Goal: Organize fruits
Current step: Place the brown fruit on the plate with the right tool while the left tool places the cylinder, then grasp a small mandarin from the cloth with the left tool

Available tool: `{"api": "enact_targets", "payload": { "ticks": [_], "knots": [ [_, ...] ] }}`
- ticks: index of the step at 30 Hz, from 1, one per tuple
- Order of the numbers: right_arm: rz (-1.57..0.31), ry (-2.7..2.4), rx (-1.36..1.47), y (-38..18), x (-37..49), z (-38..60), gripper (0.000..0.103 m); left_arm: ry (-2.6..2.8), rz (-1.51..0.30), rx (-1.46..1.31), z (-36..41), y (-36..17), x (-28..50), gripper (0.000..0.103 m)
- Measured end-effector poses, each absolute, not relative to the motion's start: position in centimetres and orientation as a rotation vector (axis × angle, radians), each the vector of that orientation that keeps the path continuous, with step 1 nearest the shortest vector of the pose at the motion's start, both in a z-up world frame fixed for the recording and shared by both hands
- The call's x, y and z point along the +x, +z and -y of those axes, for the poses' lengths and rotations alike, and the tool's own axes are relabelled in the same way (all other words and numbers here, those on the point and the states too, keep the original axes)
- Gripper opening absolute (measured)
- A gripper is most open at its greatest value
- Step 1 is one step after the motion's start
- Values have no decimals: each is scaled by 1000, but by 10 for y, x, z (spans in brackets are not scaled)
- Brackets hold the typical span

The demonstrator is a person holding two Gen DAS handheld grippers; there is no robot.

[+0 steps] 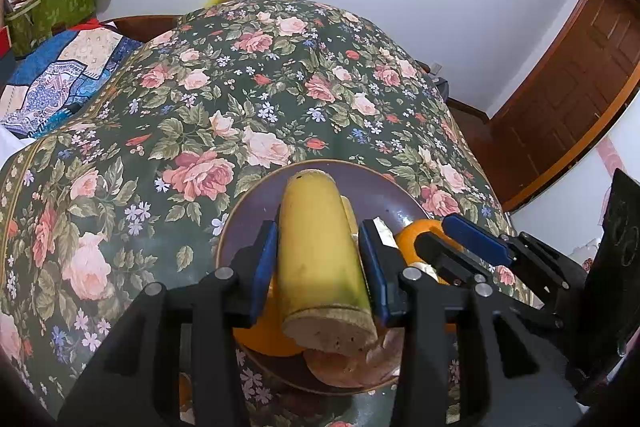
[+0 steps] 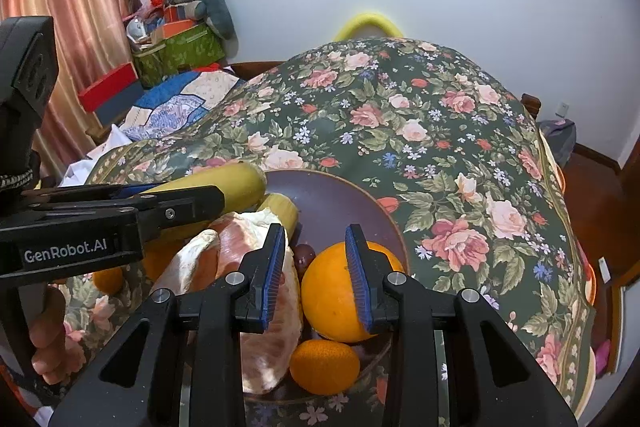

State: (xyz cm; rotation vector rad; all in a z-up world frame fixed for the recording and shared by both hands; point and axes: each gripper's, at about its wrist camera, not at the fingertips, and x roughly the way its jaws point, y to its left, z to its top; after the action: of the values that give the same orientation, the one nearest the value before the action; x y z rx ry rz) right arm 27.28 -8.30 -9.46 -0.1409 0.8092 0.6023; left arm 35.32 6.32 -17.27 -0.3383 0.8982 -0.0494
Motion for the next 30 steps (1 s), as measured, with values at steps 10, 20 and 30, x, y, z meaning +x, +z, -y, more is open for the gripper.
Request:
{"api": "enact_targets", "payload": {
  "ticks": [10, 20, 30],
  "knots": [
    [-788, 600, -135, -88, 267, 87, 29, -70, -869, -291, -59, -154, 335, 41],
    [-764, 593, -135, -75, 256, 91, 29, -81, -868, -269, -57, -147, 326, 42],
    [-735, 578, -126, -55, 234, 96, 36, -19, -808, -210, -72, -124, 288, 54]
  ]
}}
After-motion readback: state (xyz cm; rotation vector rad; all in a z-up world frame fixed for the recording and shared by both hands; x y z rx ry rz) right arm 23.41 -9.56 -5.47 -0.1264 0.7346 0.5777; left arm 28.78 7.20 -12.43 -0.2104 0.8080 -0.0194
